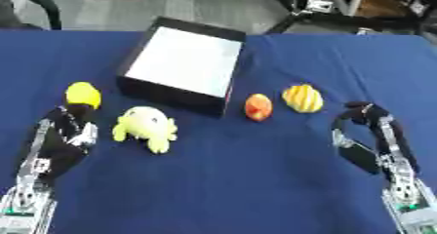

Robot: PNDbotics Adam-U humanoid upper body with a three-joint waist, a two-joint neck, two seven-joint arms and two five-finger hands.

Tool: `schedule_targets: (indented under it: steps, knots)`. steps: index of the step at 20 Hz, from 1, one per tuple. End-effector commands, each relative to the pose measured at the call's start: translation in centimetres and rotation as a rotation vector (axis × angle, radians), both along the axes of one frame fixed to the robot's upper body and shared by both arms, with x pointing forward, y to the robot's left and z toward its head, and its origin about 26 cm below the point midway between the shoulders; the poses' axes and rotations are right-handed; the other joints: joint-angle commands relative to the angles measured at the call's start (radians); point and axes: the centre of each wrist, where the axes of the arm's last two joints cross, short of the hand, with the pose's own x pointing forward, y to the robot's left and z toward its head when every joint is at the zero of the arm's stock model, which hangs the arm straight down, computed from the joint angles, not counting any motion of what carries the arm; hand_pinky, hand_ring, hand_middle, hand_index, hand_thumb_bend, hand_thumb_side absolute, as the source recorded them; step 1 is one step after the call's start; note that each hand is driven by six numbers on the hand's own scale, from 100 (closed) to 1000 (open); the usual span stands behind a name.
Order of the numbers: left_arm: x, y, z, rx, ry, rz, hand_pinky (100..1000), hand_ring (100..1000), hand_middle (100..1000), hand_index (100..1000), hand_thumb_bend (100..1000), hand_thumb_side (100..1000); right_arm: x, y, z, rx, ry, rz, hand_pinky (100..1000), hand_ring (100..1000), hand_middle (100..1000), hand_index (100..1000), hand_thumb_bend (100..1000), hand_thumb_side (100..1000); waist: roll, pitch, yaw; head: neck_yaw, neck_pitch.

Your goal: Pick up objects on the table and place them in the box.

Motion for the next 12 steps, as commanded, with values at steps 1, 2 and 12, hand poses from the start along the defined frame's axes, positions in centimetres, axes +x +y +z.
schedule_targets:
  steps: [1, 2, 12]
  knots:
    - [0.3, 0.9, 1.4, 0.039, -0.039, 0.004, 670, 650, 581, 661, 100, 224, 0.1, -0.2, 0.9, -0.003, -0.030, 0.000, 797, 755, 737, 472, 100, 100, 0.001, -0.030, -0.001, 0.004, -0.001]
    - [0.4, 1.4, 1.9, 0.063, -0.045, 0.004, 671, 651, 581, 666, 100, 230, 0.1, -0.2, 0.9, -0.004, -0.029, 0.002, 797, 755, 737, 474, 100, 100, 0.001, -0.030, -0.001, 0.005, -0.001]
    - [2.2, 9.4, 11.7, 0.769, -0.082, -0.103, 730, 701, 648, 791, 322, 336, -0.1, -0.7, 0.6, -0.029, -0.014, -0.004, 797, 756, 738, 569, 100, 100, 0.024, -0.039, 0.001, 0.002, -0.001]
